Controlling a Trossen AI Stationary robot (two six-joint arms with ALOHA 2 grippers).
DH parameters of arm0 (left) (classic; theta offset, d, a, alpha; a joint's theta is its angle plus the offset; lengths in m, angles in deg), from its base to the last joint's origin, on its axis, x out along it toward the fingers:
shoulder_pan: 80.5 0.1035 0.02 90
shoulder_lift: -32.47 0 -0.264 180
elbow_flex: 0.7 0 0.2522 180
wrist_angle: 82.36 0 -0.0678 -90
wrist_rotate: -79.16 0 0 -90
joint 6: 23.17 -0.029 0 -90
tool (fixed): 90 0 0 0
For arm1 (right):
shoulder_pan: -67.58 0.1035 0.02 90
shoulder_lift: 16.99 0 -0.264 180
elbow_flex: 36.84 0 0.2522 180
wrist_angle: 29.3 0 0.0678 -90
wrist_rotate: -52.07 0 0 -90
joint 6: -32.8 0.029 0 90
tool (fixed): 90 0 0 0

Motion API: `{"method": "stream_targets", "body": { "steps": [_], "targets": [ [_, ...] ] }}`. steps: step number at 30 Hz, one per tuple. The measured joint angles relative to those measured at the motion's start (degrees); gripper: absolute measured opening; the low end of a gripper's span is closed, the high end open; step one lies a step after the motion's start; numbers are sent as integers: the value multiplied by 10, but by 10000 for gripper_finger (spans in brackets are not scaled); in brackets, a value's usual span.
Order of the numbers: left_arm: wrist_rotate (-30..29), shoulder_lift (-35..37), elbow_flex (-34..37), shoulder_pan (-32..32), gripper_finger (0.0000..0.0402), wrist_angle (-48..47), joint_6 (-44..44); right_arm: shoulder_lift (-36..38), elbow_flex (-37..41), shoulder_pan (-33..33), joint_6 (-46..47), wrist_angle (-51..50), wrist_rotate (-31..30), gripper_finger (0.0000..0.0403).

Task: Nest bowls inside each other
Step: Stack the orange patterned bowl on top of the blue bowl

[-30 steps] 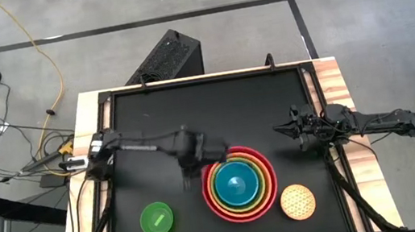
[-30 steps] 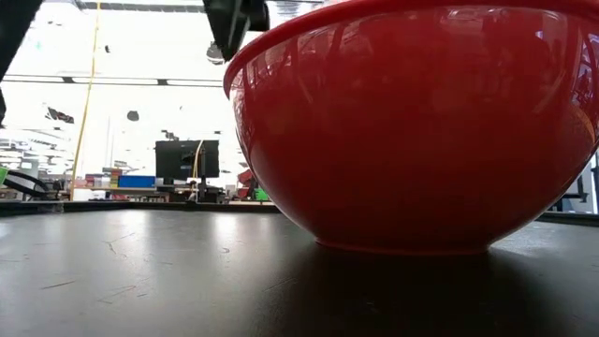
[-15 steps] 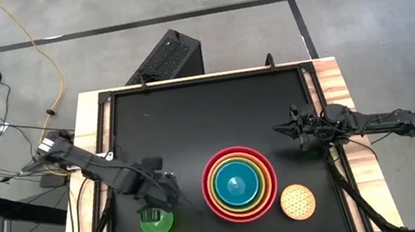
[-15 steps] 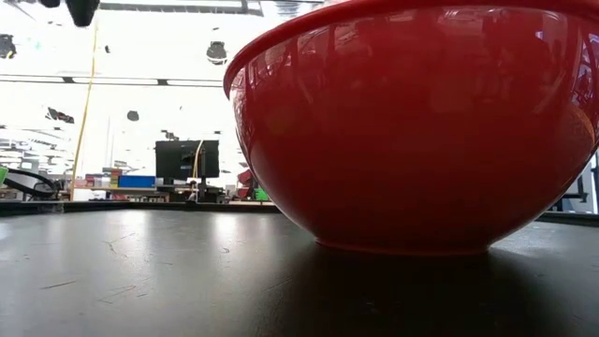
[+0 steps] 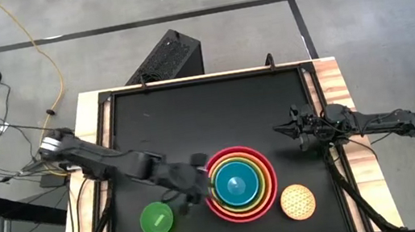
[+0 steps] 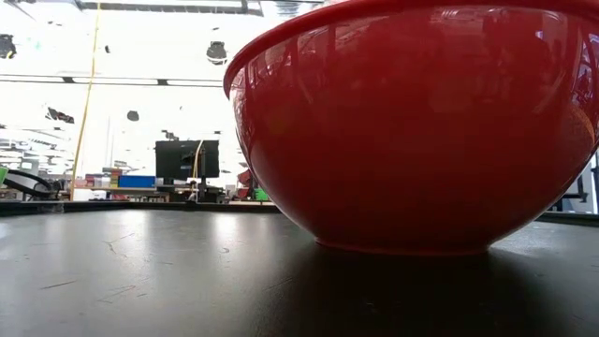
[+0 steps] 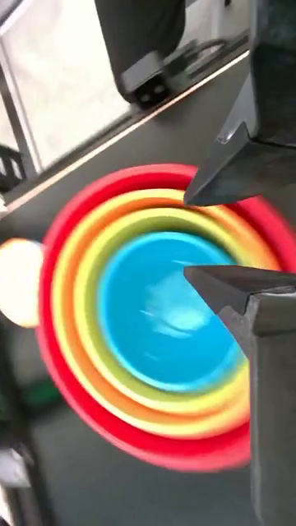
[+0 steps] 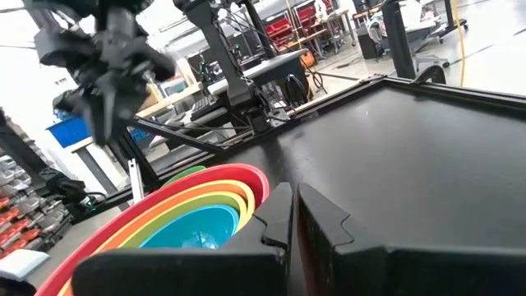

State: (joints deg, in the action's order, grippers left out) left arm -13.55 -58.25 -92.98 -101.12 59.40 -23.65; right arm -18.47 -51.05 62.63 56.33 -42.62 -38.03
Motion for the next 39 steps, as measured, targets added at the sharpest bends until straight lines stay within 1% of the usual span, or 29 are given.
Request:
{"method": "stream_targets", "body": {
  "steps": [2,4,7,9,12,18,21,24,25,28,30,32,34,39],
  "targets": [
    [25,-42,-13,14,116,55,-26,0,0,0,0,0,0,38],
    [49,-86,-43,29,116,86,-46,0,0,0,0,0,0,38],
    [77,-156,-108,52,116,83,-60,0,0,0,0,0,0,38],
    [96,-202,-157,63,116,64,-66,0,0,0,0,0,0,38],
    [119,-267,-245,73,116,52,-79,0,0,0,0,0,0,38],
    [114,-382,-415,87,116,-4,-96,0,0,0,0,0,0,38],
    [104,-439,-488,93,116,-3,-106,0,0,0,0,0,0,38],
    [91,-493,-554,95,116,19,-108,0,0,0,0,0,0,38],
    [90,-509,-567,95,116,38,-108,0,0,0,0,0,0,38],
    [91,-526,-541,95,116,124,-110,0,0,0,0,0,0,38],
    [89,-540,-540,95,116,179,-109,0,0,0,0,0,0,38],
    [82,-541,-540,95,116,184,-102,0,0,0,0,0,0,38],
    [77,-551,-541,95,116,223,-94,0,0,0,0,0,0,38],
    [71,-559,-539,94,116,237,-78,-1,0,0,0,0,0,38]
  ]
}}
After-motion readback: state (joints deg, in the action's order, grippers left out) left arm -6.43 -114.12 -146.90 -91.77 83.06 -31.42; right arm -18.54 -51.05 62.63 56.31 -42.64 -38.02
